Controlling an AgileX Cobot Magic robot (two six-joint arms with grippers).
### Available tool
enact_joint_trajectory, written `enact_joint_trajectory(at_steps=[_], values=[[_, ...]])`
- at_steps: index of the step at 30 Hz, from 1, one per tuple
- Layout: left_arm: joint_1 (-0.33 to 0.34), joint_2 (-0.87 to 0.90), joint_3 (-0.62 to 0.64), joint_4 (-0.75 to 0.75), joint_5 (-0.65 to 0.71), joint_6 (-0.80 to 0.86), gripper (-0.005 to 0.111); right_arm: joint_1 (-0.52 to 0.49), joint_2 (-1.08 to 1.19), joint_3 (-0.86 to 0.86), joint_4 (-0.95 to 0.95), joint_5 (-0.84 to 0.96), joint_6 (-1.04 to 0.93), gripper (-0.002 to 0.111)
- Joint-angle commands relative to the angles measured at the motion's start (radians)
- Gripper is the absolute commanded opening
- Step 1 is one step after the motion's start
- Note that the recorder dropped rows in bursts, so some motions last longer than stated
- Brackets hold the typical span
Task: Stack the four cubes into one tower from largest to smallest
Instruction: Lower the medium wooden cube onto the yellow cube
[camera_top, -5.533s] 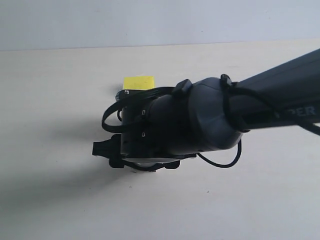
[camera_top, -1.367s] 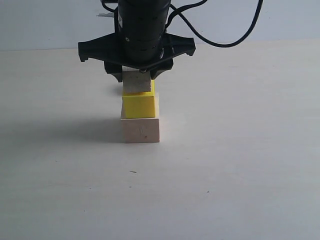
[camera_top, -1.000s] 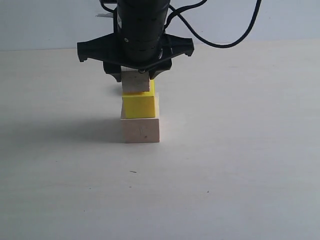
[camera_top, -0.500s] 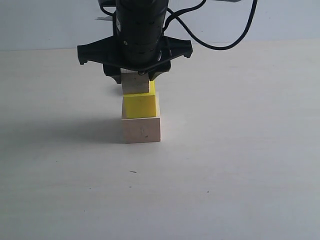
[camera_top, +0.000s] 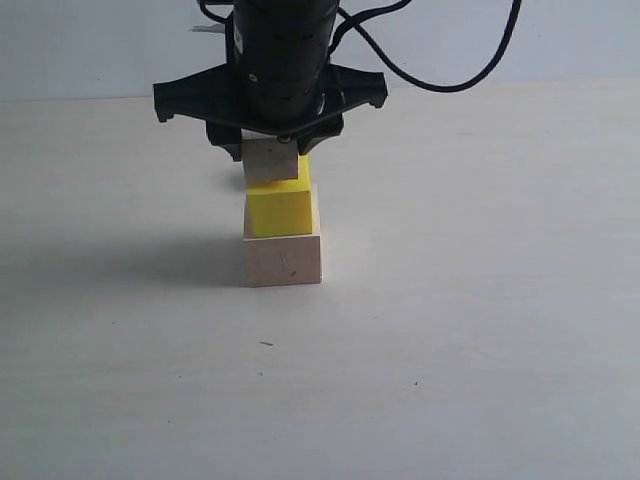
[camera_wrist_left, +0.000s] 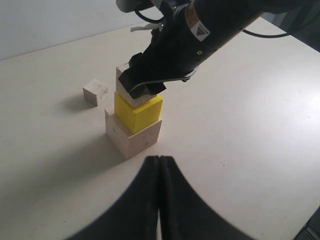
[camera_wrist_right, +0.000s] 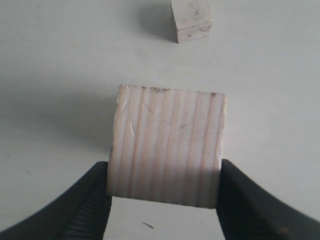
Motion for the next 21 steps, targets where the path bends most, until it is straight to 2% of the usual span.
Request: enact_joint_trajectory(at_steps=[1, 21], values=[[-0.007, -0.004, 0.005, 0.004, -0.017, -0.003, 0.0, -0.005, -0.031, -0.011, -0.022, -0.006, -0.022, 0.0], [-0.007, -0.004, 0.005, 0.004, -0.013, -0.003, 0.0, -0.005, -0.007, -0.011, -0.006, -0.001, -0.046, 0.0]])
